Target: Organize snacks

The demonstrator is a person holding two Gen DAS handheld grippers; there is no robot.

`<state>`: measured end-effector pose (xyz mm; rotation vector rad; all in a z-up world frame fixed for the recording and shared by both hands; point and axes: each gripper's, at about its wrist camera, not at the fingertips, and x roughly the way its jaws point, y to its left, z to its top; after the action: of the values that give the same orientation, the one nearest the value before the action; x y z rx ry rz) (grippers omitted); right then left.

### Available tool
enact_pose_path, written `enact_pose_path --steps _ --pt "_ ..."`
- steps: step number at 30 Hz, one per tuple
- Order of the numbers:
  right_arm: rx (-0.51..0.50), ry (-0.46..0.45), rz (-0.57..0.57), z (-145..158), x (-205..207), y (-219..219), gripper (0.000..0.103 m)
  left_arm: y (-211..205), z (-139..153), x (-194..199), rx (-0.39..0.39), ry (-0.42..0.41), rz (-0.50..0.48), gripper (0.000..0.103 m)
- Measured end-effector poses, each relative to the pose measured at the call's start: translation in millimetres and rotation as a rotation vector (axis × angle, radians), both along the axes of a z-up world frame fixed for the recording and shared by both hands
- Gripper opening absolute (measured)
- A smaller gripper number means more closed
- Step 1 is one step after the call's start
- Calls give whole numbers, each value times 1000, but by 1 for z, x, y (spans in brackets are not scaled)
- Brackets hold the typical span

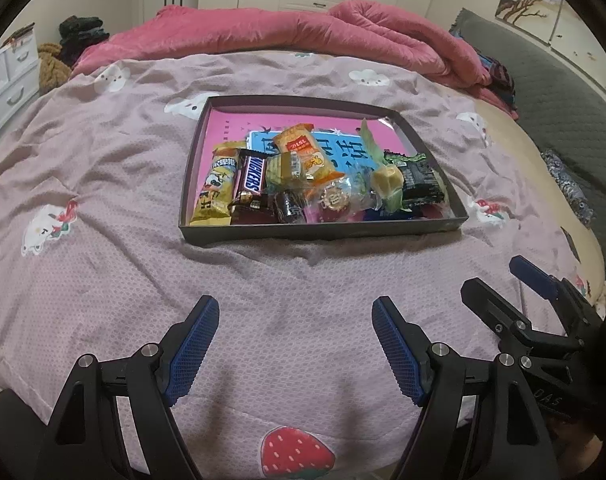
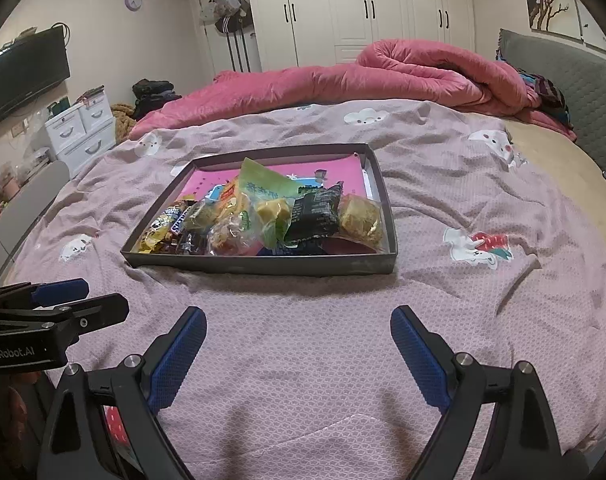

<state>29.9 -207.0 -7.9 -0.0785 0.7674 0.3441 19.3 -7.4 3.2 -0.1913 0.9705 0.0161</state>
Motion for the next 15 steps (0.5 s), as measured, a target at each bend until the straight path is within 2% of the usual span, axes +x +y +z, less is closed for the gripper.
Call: enact_pose_path --steps 15 --pt "-5 2 -4 -1 0 -1 94 2 -1 0 10 3 14 80"
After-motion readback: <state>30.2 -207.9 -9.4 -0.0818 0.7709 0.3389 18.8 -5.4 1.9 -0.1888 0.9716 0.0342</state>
